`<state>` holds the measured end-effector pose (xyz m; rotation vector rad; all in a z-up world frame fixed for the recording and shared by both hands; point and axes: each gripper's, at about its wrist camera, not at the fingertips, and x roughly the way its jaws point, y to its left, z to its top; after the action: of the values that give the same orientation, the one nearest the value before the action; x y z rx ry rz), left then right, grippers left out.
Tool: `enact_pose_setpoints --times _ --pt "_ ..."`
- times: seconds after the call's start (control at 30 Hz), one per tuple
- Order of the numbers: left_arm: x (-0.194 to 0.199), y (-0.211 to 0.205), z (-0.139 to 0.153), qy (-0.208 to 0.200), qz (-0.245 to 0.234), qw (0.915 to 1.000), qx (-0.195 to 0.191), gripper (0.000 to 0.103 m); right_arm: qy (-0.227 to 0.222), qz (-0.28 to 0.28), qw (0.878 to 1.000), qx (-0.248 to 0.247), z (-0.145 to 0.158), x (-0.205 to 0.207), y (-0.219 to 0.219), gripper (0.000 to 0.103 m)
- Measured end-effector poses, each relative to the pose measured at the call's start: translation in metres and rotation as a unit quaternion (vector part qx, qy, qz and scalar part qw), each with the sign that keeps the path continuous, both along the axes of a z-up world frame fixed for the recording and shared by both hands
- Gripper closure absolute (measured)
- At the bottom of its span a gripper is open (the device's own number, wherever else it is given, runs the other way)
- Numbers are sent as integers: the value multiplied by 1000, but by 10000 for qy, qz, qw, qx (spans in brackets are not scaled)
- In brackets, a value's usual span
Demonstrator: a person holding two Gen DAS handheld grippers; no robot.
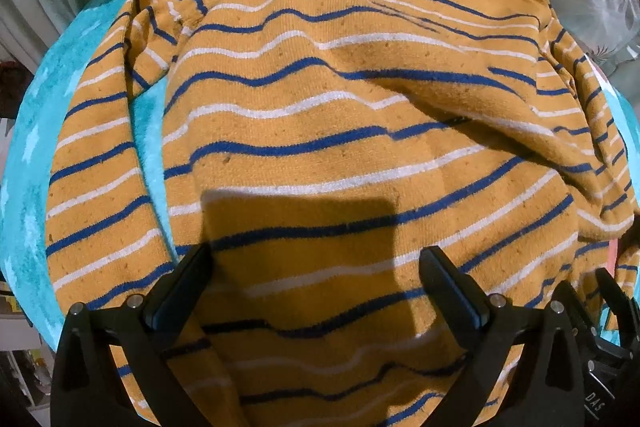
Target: Fold small clothes
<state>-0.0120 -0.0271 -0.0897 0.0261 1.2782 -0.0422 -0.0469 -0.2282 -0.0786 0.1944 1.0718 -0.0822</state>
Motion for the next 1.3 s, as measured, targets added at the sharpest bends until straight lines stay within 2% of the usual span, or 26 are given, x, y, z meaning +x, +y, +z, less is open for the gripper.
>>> enact_pose_setpoints --times 0.27,0.47,0.6,0.67,0.7,0.73,0.77,0.83,0.9,1.0,1.1,1.17,1.23,1.27,1.3 --pt "-5 -1 3 -30 40 10000 55 0 135 168 9993 -293 -5 8 10 0" --pt "-4 -2 6 49 66 10000 31 0 8 209 9993 -299 -10 3 12 0" --pt "-11 2 17 9 97 9999 -112 0 -55 243 9990 -367 -11 0 18 0" --pt "-15 9 32 -165 156 9996 -185 0 121 244 9988 -405 -5 4 16 1" --pt "-17 15 41 -295 190 9992 -186 0 40 135 9989 -445 3 2 15 13" --pt "-20 20 49 -398 225 9988 -177 0 -128 53 9984 -552 14 -2 16 28" --pt "-21 27 58 -510 266 9982 -174 0 -296 108 9976 -619 25 -6 19 30" --pt "-24 41 74 -710 349 9967 -159 0 -666 583 9952 -417 44 -15 30 31" --pt "-28 52 87 -838 416 9956 -94 0 -699 1235 9898 -102 52 -21 47 31" --pt "-34 64 101 -1010 478 9937 57 0 -572 2558 9647 261 49 -34 95 32" --pt "-35 76 113 -1111 527 9923 122 0 -257 3439 9378 407 28 -49 138 32" --pt "-39 81 117 -1146 550 9918 157 0 -86 3744 9266 345 12 -56 157 32" --pt "-40 88 122 -1172 590 9912 150 0 47 3838 9234 -11 -9 -60 176 35" --pt "-40 93 125 -1190 623 9908 131 0 -132 3850 9225 -249 -10 -64 181 36" --pt "-40 97 127 -1201 655 9905 113 0 -154 3838 9224 -410 -10 -65 185 53"
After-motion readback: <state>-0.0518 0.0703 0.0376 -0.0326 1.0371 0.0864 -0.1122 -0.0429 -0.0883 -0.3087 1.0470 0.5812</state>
